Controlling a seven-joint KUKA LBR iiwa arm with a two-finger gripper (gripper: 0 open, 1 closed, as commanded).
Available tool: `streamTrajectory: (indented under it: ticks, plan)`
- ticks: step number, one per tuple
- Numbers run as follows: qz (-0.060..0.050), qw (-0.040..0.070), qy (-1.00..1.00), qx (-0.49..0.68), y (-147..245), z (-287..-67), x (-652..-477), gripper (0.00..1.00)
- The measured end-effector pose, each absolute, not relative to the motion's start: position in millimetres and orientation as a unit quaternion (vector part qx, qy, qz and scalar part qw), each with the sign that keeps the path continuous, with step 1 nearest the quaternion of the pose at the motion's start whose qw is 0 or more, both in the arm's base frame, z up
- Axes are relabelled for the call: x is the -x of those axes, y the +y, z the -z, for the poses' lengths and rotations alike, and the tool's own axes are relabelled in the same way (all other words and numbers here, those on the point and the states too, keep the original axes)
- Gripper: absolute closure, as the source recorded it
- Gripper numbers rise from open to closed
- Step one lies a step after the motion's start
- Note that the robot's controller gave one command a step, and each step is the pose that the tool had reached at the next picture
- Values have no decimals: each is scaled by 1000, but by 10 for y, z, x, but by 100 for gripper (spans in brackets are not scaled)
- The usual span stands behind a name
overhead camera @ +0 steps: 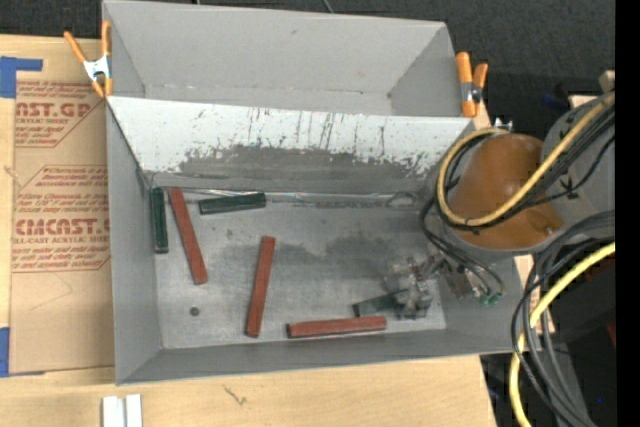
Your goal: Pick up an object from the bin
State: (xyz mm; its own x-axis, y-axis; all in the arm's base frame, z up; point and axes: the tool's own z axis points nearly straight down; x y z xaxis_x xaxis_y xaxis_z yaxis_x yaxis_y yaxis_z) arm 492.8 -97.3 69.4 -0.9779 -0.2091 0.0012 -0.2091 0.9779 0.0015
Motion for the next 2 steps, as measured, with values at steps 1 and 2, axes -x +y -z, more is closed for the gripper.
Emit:
streamTrajectory:
  ticks: [1,2]
  plan:
    - [1,1,-994,-105,-973,-694,-4928,100]
    - [0,-2,-995,-104,-651,-2521,-5177,100]
